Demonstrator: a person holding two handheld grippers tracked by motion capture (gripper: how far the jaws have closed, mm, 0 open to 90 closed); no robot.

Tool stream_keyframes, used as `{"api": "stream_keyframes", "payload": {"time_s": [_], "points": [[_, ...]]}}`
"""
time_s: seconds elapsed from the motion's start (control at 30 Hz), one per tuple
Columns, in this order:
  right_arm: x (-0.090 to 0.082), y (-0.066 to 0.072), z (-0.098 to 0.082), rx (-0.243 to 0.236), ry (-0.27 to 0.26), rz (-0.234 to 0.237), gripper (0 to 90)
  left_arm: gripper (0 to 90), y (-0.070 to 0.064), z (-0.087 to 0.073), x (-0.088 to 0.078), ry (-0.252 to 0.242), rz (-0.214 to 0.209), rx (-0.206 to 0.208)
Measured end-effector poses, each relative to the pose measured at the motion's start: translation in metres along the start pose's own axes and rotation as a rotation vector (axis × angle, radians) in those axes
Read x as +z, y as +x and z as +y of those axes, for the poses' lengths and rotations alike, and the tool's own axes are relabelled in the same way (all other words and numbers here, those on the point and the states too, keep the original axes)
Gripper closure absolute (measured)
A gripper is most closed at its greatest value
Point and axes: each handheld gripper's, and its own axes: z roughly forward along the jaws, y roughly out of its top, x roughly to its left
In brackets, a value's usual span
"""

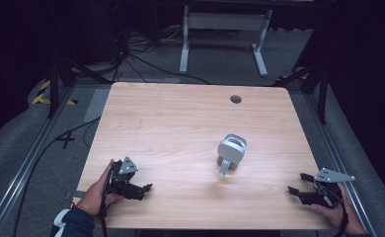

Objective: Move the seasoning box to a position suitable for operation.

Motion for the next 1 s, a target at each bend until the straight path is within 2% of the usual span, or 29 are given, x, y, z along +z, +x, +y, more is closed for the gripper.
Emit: {"api": "stream_keyframes", "payload": {"time_s": [0.23,0.47,0.53,0.67,0.77,0.83,0.93,1.0], "points": [[0.0,0.0,0.0,0.0,0.0,0.0,23.1,0.0,0.0,0.0,0.0,-0.003,0.007,0.003],[0.0,0.0,0.0,0.002,0.003,-0.002,23.5,0.1,0.003,0.001,0.001,-0.002,-0.021,0.028],[-0.001,0.001,0.001,-0.004,0.011,0.001,26.3,0.0,0.004,0.001,0.002,-0.005,-0.028,0.039],[-0.004,0.002,0.003,0.001,0.017,0.01,41.5,0.0,0.005,0.002,0.001,0.001,-0.031,0.041],[-0.005,0.008,0.007,-0.02,0.011,0.019,54.3,0.1,0.005,0.002,0.001,0.001,-0.032,0.043],[-0.007,0.013,0.013,-0.03,-0.013,0.027,66.6,0.2,0.005,0.002,0.001,0.001,-0.033,0.046],[-0.011,0.019,0.022,-0.026,-0.069,0.06,79.2,0.4,0.006,0.002,0.001,-0.001,-0.036,0.041],[-0.012,0.023,0.027,-0.033,-0.085,0.079,85.2,0.4,0.006,0.002,0.001,0.0,-0.035,0.042]]}}
